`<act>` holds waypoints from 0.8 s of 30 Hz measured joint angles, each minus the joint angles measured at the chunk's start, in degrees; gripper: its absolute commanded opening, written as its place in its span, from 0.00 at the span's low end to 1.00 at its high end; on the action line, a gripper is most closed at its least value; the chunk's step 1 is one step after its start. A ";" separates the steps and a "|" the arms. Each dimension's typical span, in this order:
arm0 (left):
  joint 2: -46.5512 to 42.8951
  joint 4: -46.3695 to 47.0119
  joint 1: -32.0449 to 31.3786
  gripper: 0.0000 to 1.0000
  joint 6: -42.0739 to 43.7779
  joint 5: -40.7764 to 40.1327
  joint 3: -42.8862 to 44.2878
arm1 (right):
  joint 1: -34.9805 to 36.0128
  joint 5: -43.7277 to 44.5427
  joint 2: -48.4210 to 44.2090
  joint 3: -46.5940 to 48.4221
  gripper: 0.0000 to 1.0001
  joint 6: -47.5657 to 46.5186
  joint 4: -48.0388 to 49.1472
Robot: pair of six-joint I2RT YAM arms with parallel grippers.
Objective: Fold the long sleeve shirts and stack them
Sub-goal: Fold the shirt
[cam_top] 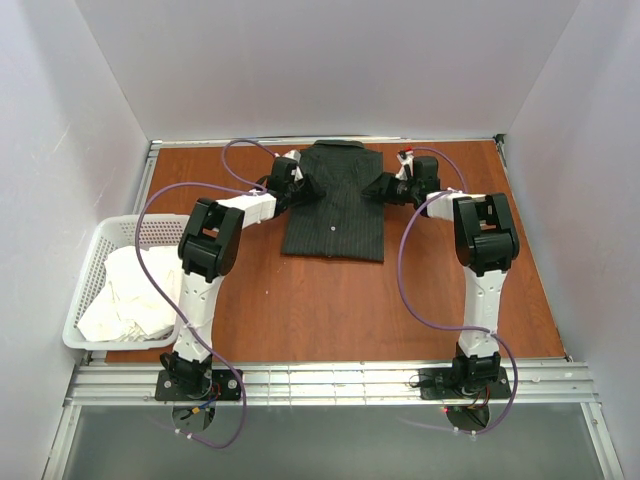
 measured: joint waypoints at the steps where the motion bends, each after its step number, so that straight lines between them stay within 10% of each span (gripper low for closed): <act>1: 0.24 0.50 0.15 0.38 0.07 0.09 0.15 | -0.48 0.00 0.74 0.00 0.45 0.02 -0.09; 13: -17.94 -1.27 0.50 0.65 -0.70 -4.11 -16.02 | -2.56 0.81 -12.24 -9.16 0.46 -2.08 -3.26; 24: -29.00 -3.74 -2.91 0.40 -3.21 -5.75 -32.92 | 8.26 1.20 -24.30 -27.12 0.44 -1.77 -2.62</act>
